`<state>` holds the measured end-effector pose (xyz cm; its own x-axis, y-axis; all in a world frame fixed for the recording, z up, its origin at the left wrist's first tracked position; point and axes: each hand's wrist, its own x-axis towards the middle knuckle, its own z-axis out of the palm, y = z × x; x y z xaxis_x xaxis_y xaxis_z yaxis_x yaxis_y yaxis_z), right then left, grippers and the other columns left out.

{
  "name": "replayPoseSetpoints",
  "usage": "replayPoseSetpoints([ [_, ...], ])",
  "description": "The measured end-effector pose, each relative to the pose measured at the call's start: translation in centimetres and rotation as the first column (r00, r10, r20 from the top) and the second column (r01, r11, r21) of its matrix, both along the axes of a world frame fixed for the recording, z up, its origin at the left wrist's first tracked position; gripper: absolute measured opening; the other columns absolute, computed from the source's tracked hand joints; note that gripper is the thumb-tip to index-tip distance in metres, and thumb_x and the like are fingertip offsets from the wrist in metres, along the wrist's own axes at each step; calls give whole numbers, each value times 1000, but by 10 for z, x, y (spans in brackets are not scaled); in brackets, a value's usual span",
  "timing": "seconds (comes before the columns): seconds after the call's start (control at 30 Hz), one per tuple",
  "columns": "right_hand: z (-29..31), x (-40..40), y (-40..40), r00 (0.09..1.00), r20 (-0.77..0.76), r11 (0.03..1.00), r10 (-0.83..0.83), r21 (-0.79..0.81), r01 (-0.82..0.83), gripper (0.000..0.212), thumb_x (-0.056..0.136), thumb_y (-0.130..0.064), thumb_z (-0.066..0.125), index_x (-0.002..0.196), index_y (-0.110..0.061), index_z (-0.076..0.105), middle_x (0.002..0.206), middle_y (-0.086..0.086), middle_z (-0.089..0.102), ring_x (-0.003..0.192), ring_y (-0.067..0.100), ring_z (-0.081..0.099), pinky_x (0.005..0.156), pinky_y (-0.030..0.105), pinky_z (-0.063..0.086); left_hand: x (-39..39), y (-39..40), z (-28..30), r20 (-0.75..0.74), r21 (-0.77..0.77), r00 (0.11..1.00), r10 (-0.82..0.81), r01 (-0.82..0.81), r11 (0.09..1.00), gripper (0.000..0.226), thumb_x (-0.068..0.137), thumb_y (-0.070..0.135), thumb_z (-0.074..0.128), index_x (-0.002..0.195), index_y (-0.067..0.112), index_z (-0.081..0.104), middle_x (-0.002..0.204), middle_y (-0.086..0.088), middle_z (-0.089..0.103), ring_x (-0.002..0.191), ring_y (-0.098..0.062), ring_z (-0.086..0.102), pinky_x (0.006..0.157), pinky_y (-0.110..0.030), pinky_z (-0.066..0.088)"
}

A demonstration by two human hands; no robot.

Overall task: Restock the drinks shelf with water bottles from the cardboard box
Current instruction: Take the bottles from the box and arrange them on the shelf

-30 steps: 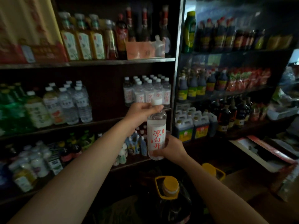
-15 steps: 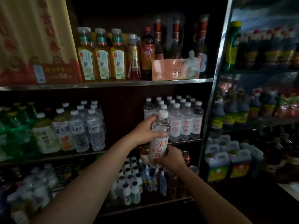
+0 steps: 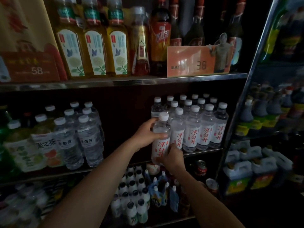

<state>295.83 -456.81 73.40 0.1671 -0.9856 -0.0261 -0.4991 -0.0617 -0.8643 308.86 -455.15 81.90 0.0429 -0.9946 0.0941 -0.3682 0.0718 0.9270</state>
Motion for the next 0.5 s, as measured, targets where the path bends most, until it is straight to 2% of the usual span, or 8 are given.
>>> replayPoseSetpoints([
  [0.1, -13, 12, -14, 999, 3, 999, -34, 11, 34, 57, 62, -21, 88, 102, -14, 49, 102, 1, 64, 97, 18, 64, 83, 39, 56, 9, -17, -15, -14, 8, 1000, 9, -9, 1000, 68, 73, 17, 80, 133, 23, 48, 125, 6, 60, 112, -8, 57, 87, -24, 47],
  [0.23, -24, 22, -27, 996, 17, 996, -83, -6, 83, 51, 66, -22, 85, 101, -20, 48, 97, -3, 63, 94, 17, 64, 82, 39, 57, 24, -34, -25, -50, 4, 997, 51, -51, 999, 68, 73, 22, 80, 132, 27, 48, 119, 10, 57, 109, -6, 56, 89, -27, 49],
  [0.3, -27, 27, -30, 995, 3, 994, -104, -30, 104, 48, 69, -22, 82, 101, -19, 47, 96, -2, 63, 93, 19, 64, 80, 40, 56, 26, -43, -24, -34, -10, 999, 38, -38, 999, 64, 74, 20, 79, 130, 27, 49, 112, 14, 56, 101, -1, 56, 82, -21, 48],
  [0.4, -31, 34, -36, 990, -80, 988, -120, -110, 111, 45, 76, -26, 77, 104, -15, 43, 101, 7, 66, 93, 27, 65, 77, 42, 55, 25, -57, -28, -26, -50, 999, 47, -48, 998, 62, 74, 15, 79, 129, 24, 51, 103, 18, 55, 98, -3, 58, 76, -12, 46],
  [0.5, -34, 37, -42, 983, -139, 979, -120, -181, 94, 43, 81, -27, 72, 107, -13, 40, 104, 11, 66, 95, 30, 65, 73, 39, 54, 26, -69, -30, -2, -82, 998, 58, -58, 995, 64, 73, 15, 80, 130, 23, 52, 100, 18, 56, 90, 9, 54, 67, -5, 45],
])
